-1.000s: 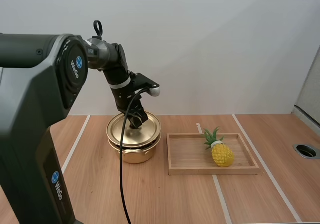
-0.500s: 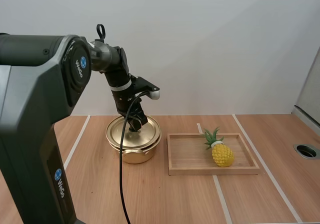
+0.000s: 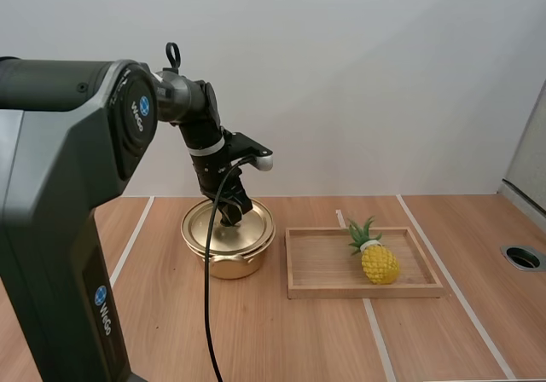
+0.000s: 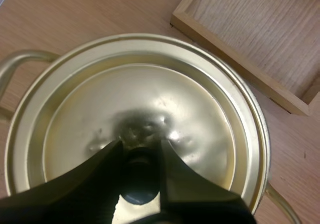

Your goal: Open the pot, put the grape inside, and close it

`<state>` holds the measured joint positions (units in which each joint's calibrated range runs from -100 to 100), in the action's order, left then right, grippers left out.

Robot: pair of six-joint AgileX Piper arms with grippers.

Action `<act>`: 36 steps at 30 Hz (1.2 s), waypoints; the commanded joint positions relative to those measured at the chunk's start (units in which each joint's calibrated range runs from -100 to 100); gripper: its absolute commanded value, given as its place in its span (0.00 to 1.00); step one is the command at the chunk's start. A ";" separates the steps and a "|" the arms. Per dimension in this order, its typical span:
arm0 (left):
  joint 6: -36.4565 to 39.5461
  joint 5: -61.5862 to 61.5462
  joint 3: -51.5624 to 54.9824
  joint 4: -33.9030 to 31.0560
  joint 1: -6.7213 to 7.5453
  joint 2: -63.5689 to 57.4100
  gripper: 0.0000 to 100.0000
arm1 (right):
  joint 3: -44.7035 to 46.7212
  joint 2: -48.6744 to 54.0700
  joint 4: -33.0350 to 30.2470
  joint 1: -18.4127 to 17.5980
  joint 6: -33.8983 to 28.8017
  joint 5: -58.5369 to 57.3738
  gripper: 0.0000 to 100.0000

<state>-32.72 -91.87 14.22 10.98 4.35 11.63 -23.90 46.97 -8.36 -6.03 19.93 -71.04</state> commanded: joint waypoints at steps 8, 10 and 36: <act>0.59 -2.07 -0.11 2.31 0.16 0.42 0.00 | -0.38 0.65 -0.57 0.13 -0.23 0.46 0.00; 0.59 -2.07 -0.11 2.27 0.16 0.42 0.01 | -0.38 0.65 -0.57 0.13 -0.23 0.46 0.00; 7.94 -1.33 -6.58 -5.73 0.16 -20.74 1.00 | -0.38 0.65 -0.46 0.13 -0.23 1.95 0.00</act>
<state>-27.15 -94.36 10.36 6.52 4.35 -4.79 -23.90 46.97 -8.36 -6.03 19.93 -71.04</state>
